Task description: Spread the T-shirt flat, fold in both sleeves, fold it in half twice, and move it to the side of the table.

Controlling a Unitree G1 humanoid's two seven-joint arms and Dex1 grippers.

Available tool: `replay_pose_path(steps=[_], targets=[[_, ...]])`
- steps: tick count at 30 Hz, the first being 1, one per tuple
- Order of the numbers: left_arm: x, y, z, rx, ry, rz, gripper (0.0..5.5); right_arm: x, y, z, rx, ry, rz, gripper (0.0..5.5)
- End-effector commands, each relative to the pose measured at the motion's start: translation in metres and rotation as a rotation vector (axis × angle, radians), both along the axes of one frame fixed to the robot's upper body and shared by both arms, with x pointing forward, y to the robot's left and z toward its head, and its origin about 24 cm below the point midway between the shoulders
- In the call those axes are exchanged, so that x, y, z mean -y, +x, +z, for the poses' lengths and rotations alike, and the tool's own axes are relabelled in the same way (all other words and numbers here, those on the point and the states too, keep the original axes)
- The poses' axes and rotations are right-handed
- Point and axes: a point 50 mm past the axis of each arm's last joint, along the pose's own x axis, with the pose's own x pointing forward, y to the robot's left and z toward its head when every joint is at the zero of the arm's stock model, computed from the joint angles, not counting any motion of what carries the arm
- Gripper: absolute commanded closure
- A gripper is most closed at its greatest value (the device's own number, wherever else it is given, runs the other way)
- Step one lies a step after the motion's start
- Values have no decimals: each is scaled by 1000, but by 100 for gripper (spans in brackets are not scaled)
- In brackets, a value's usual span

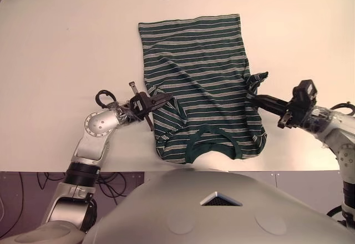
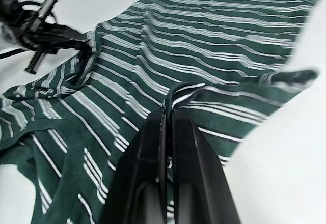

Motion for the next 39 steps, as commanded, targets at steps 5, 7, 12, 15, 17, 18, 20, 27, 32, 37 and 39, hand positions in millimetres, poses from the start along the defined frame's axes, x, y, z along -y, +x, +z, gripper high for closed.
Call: replay_pose_path(steps=[5,7,12,15,17,18,20,27,32,37,39], targets=[[1,5,4,24,16,-14,550,-38,-12,-38,-131,-65,167,468],[0,5,3,23,21,-8,550,-38,-12,-38,-132,-64,177,434],[0,11,3,32,36,13,550,-42,-17,-19,-84,47,238,344],[-2,13,8,58,38,9,550,-47,-23,4,0,180,307,301],[-3,11,19,80,21,2,550,-46,-20,28,106,291,309,301],[-4,9,25,88,12,-5,531,-44,-17,37,144,325,296,298],[-7,2,38,107,13,-30,500,-37,-11,50,220,326,260,298],[-54,-41,46,-17,344,-128,394,9,-19,47,375,-218,371,218],[-67,-62,41,-65,590,-232,324,54,-32,23,293,-622,540,180],[-63,-65,34,-29,666,-281,295,54,-41,-2,252,-714,653,180],[-55,-67,26,-11,683,-338,295,45,-48,-11,251,-685,686,180]])
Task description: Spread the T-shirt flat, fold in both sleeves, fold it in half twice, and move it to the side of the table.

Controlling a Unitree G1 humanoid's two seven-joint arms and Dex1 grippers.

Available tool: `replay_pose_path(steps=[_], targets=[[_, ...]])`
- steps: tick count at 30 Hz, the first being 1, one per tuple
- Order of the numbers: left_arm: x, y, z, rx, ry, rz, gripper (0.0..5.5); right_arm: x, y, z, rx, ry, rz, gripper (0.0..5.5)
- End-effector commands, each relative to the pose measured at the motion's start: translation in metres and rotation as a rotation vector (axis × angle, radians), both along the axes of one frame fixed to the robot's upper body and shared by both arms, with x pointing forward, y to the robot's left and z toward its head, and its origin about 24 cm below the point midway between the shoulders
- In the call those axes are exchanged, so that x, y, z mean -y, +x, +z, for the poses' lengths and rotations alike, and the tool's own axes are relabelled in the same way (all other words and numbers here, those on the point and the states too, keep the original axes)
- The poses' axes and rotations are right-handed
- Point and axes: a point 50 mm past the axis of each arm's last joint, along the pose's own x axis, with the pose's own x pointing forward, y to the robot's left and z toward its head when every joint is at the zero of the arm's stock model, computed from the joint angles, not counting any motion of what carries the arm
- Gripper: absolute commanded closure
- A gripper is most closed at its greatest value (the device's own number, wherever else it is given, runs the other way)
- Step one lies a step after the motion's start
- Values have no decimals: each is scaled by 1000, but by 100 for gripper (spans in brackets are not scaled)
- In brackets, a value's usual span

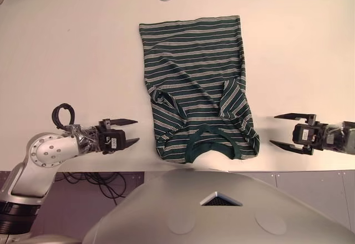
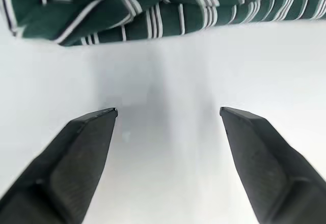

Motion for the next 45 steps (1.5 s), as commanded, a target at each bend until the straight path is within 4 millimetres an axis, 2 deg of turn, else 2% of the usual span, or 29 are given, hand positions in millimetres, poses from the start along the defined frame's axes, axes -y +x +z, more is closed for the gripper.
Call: replay_pose_path(steps=[1,5,9,13,17,22,25,28,32,34,37,41,42,45], targets=[[10,-6,-18,-20,61,-101,295,-14,-14,-19,-62,-10,69,180],[28,-6,-27,8,19,-169,295,-41,-17,-28,-7,60,120,180],[40,-9,-35,-10,-13,-221,295,-47,-22,-35,-27,42,178,180],[46,-13,-37,-38,-24,-263,291,-52,-29,-38,-65,40,223,241],[48,-17,-37,-75,-22,-308,291,-53,-35,-39,-113,28,254,332],[48,-15,-37,-88,-3,-338,291,-53,-37,-39,-151,2,290,402],[45,-11,-35,-127,26,-359,349,-55,-38,-37,-178,21,284,470],[37,-6,-35,-203,46,-340,399,-65,-28,-29,-195,183,163,527],[16,9,-39,-303,20,-195,460,-66,-17,-23,-231,331,25,547],[7,9,-39,-366,-10,-153,494,-63,-14,-18,-263,396,-37,547],[12,8,-28,-416,-124,-147,538,-62,-9,-11,-286,481,-96,548],[22,19,4,-462,-341,-81,550,-57,-2,4,-352,618,-166,548],[20,18,9,-489,-355,-76,550,-55,-3,5,-371,623,-172,548],[8,1,16,-567,-337,-84,550,-51,-22,1,-458,550,-118,549]])
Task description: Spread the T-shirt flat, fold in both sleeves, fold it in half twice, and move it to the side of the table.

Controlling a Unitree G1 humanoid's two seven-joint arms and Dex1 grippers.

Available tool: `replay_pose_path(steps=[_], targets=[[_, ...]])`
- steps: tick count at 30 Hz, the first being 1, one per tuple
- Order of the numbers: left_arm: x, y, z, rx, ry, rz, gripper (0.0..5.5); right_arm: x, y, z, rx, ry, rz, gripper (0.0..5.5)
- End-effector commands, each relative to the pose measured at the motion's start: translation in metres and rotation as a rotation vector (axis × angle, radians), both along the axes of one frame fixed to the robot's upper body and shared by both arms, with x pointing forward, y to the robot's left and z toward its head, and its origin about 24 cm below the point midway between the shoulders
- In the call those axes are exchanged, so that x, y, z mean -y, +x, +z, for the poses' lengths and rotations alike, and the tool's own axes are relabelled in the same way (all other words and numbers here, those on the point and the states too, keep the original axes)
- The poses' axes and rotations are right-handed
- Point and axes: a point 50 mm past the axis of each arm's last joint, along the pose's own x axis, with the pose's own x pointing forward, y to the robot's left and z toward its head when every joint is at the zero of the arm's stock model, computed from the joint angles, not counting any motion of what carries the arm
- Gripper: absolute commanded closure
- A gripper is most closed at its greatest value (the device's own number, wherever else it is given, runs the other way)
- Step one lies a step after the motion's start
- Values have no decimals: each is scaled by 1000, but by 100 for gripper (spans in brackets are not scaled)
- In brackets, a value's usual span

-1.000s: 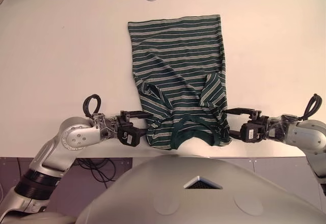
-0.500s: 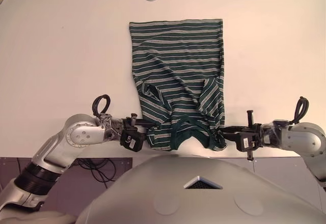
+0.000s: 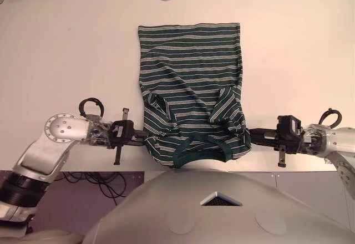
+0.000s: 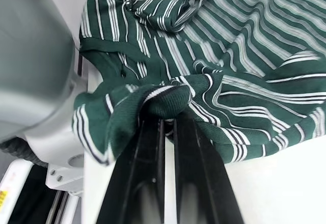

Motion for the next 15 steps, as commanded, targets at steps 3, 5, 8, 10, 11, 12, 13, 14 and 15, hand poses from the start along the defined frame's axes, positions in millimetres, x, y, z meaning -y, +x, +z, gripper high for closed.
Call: replay_pose_path(steps=[3,5,8,10,11,12,13,14,15], targets=[[-21,-28,14,-78,31,-30,550,4,-30,1,-84,-73,152,549],[-22,-38,20,-71,13,-43,550,3,-38,7,-84,-56,200,549],[-14,-50,28,-53,-20,-70,550,-2,-42,11,-83,-40,237,549],[-10,-53,35,-47,-42,-86,550,-6,-44,15,-80,-12,251,549],[-11,-54,37,-47,-46,-88,550,-8,-46,17,-79,8,260,549],[-11,-54,38,-46,-53,-86,550,-11,-45,21,-75,38,259,549],[-10,-53,40,-37,-61,-80,550,-13,-43,25,-62,69,247,549],[-9,-50,41,-16,-71,-68,550,-14,-39,27,-41,94,218,549],[-8,-44,42,17,-83,-36,550,-15,-29,30,0,120,158,549]])
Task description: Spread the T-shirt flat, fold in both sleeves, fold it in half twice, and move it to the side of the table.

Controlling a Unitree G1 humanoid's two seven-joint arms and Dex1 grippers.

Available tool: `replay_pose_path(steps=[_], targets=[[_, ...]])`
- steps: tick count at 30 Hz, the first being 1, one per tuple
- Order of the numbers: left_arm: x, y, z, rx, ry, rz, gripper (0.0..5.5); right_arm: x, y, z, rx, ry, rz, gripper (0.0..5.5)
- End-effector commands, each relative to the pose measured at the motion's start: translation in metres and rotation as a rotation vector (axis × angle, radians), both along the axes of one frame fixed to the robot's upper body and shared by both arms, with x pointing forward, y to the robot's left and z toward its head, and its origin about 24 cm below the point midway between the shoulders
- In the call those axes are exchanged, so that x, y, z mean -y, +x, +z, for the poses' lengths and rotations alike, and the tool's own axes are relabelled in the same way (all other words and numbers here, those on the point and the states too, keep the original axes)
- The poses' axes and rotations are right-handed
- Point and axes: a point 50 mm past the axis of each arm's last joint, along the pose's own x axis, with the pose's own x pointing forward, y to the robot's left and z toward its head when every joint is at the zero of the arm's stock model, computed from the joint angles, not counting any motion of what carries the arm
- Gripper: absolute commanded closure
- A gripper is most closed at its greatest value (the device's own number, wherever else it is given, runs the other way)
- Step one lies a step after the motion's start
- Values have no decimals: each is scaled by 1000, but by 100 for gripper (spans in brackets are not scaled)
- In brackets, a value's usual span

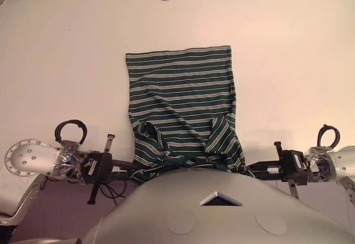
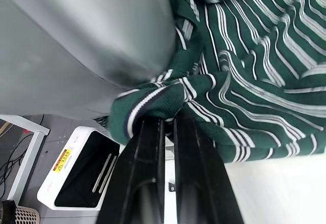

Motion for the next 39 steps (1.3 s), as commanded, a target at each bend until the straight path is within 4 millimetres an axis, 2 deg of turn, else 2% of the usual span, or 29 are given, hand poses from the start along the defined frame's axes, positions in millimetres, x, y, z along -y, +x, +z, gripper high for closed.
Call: replay_pose_path(steps=[1,5,11,16,20,27,28,29,30,35,39], targets=[[5,14,6,83,-43,65,550,-5,23,12,88,92,-129,549],[-3,46,6,192,-30,254,550,0,61,17,161,155,-341,549],[-16,98,-5,227,-18,564,550,5,124,1,230,122,-621,549],[-16,143,-6,219,-57,765,550,-10,166,-12,262,36,-621,549],[-6,169,-24,240,7,842,550,-16,190,-29,232,-54,-641,549],[11,183,-52,291,69,884,550,-29,212,-39,216,-55,-653,549],[12,185,-57,290,83,903,550,-32,216,-41,203,-49,-668,511],[13,187,-62,288,94,918,550,-34,219,-44,193,-45,-679,508],[14,189,-66,287,108,929,516,-35,221,-46,184,-41,-690,486],[6,194,-79,268,144,1017,447,-38,228,-47,94,36,-760,409],[-4,201,-79,203,89,1147,436,-33,242,-44,-48,127,-893,405]])
